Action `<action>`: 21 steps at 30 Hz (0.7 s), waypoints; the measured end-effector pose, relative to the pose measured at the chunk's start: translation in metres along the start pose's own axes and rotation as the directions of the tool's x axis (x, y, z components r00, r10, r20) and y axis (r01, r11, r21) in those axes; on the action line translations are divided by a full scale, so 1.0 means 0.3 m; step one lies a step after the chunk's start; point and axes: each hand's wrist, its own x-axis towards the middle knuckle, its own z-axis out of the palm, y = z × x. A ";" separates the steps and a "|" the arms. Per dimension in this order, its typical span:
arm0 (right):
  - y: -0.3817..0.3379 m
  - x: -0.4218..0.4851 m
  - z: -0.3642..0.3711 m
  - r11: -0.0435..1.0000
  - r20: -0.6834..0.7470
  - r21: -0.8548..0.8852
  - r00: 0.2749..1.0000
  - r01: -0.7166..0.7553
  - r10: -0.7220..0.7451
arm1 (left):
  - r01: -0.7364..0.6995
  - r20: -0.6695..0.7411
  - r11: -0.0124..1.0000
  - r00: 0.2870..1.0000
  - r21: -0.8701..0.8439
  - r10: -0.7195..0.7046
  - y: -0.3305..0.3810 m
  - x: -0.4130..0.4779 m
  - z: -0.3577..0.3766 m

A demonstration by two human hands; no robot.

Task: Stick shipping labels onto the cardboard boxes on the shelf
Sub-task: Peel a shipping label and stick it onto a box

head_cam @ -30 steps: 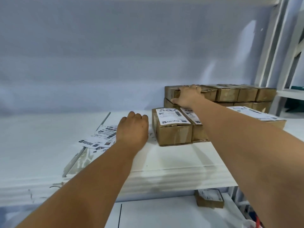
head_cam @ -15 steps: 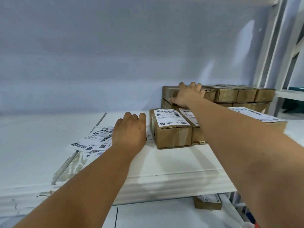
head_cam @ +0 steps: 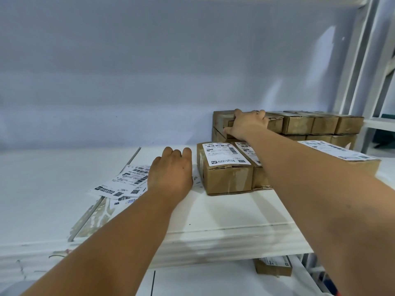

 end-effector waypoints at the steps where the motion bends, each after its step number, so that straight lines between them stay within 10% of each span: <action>1: -0.006 -0.002 -0.004 1.000 0.001 0.010 1.000 -0.001 0.001 | 0.002 -0.001 1.000 1.000 -0.002 -0.002 -0.001 0.000 0.000; 14: -0.048 -0.034 -0.043 0.900 -0.010 0.419 0.990 -0.123 0.140 | 0.035 0.019 0.999 0.999 -0.011 -0.035 -0.005 -0.004 0.001; 21: -0.083 -0.142 -0.169 0.704 -0.264 0.695 0.962 0.143 0.065 | 0.056 -0.021 0.998 0.998 0.043 -0.056 -0.003 -0.003 -0.014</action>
